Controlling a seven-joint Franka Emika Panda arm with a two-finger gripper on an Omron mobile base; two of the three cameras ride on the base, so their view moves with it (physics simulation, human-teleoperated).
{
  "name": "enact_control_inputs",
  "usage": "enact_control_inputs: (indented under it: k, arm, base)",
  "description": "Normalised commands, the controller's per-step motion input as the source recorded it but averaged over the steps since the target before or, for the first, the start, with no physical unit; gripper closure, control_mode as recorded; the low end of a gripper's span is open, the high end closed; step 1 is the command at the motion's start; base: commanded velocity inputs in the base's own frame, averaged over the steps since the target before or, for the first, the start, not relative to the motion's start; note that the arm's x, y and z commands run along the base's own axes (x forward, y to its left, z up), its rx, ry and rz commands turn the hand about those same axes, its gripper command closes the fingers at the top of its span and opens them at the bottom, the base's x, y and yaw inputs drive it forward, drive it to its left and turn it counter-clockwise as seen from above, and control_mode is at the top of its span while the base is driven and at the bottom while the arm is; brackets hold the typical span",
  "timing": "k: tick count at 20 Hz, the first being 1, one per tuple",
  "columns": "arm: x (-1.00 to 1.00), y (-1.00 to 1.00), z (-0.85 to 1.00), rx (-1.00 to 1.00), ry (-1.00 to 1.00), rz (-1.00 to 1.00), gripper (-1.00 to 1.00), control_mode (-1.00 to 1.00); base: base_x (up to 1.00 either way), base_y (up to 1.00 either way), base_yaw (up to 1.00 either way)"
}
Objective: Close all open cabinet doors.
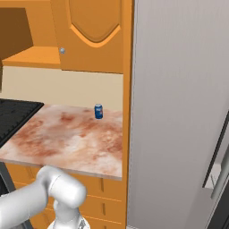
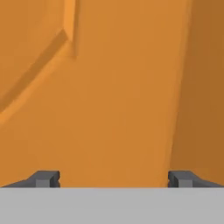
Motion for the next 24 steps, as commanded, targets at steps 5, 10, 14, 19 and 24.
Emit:
enact_control_inputs:
  k: [5,10,14,19,24]
  arm:
    - [1.0,-0.66,-0.15,-0.01,0.0,-0.23,-1.0,-1.0]
    - [1.0,-0.69,-0.01,0.0,0.0,-0.09,-1.0,-1.0]
    - [1.0,-0.65,0.0,0.03,0.02,-0.01,-1.0,-1.0]
    - [1.0,-0.56,0.0,0.05,0.0,-0.01,-1.0,-1.0]
    - [0.97,-0.49,0.0,0.08,0.0,0.0,-1.0,-1.0]
  base:
    - [0.0,0.0,0.0]
    - [0.0,0.0,0.0]
    - [0.0,0.0,0.0]
    - [0.0,0.0,0.0]
    - [0.0,0.0,0.0]
